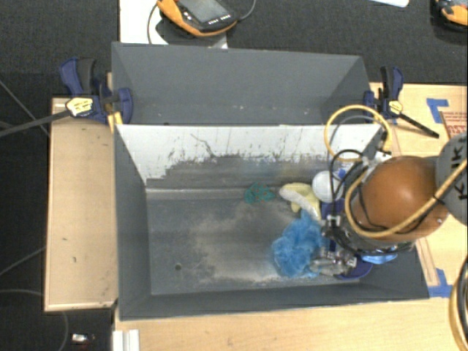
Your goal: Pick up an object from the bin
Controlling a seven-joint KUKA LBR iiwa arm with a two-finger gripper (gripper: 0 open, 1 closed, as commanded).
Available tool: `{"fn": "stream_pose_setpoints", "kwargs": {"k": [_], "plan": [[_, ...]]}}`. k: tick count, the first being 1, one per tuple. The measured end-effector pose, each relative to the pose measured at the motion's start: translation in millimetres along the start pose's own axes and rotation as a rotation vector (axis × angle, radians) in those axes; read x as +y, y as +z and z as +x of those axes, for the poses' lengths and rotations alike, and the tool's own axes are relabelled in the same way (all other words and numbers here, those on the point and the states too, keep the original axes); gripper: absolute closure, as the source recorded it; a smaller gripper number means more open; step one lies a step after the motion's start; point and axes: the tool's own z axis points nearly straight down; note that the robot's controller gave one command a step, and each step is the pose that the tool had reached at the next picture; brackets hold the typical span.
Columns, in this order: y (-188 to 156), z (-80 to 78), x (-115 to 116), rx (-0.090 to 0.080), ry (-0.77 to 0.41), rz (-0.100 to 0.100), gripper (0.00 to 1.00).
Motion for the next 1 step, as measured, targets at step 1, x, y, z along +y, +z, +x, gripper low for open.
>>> {"fn": "stream_pose_setpoints", "kwargs": {"k": [1], "plan": [[0.4, 2.7, -2.0, -0.003, -0.205, 0.002, 1.0]]}}
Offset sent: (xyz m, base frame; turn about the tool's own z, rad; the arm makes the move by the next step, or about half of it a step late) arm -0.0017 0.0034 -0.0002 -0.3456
